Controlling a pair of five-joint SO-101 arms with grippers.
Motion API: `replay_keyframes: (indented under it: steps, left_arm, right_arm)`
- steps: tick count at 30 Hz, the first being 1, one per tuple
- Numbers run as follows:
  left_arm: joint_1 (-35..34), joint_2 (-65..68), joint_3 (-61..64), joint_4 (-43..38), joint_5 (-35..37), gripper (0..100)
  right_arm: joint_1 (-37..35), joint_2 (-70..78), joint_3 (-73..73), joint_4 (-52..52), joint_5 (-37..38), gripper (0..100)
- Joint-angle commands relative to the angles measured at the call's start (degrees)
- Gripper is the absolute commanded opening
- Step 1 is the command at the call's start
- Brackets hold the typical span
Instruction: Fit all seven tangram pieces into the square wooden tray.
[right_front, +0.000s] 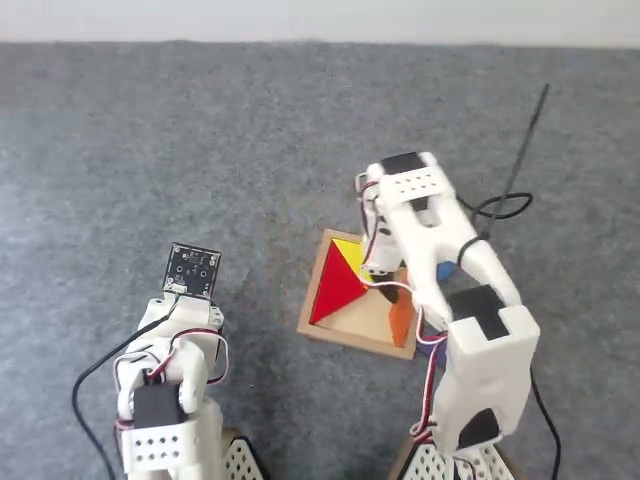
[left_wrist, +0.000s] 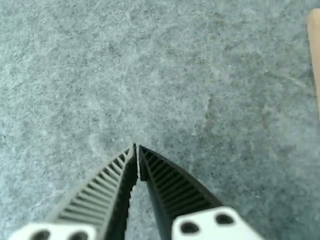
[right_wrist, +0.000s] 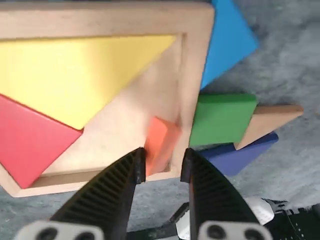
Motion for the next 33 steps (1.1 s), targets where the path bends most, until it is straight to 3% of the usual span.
replay_keyframes:
  steps: [1, 19, 25, 33]
  left_arm:
    - [-0.35, -1.05, -0.22, 0.35, -0.53, 1]
    - [-0.35, -1.05, -0.22, 0.35, -0.53, 1]
    - [-0.35, -1.05, -0.22, 0.35, -0.53, 1]
    - [-0.35, -1.05, -0.22, 0.35, -0.53, 1]
  right_arm:
    - [3.3, -2.68, -1.76, 2.51, 2.64, 11.5]
    - [9.71, -14.9, 7.47, 2.51, 7.74, 11.5]
    - [1.71, -15.87, 7.74, 0.75, 0.0, 11.9]
    - [-9.63, -14.9, 19.43, -10.68, 7.3, 11.8]
